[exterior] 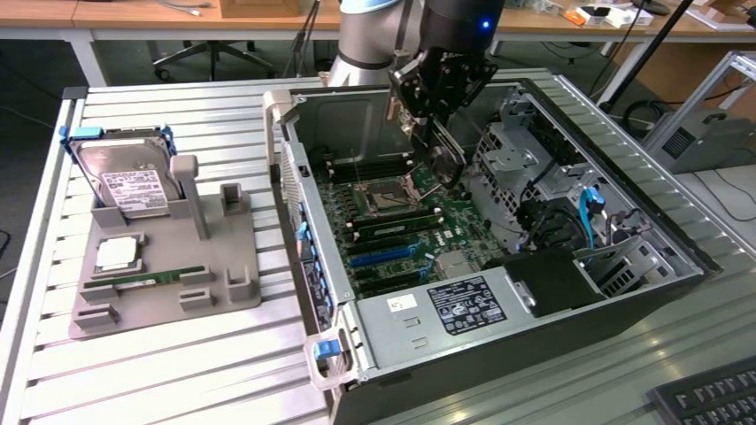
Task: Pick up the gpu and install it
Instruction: 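Insert the gpu into the slot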
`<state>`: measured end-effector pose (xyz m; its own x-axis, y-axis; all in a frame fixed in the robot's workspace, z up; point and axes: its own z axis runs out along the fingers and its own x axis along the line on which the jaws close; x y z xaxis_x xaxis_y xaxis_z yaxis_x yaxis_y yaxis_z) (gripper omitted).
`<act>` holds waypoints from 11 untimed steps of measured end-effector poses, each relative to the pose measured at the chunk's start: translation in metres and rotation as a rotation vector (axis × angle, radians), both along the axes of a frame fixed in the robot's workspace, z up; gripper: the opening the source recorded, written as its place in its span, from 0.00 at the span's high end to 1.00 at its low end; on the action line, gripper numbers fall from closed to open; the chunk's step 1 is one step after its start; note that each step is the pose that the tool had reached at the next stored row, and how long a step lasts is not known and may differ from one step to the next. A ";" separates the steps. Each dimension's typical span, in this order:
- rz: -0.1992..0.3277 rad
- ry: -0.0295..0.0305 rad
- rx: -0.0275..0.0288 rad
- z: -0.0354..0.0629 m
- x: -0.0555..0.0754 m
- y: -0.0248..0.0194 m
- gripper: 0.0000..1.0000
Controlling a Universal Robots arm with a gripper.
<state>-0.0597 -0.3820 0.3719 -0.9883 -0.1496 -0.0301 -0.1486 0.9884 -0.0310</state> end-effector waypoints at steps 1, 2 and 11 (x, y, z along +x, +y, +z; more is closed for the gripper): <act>0.005 0.0000 0.0000 0.0000 0.000 0.0000 0.73; 0.010 0.0000 0.0000 0.0000 0.000 0.0000 0.73; 0.068 0.0000 0.0000 0.0000 0.000 0.0000 0.73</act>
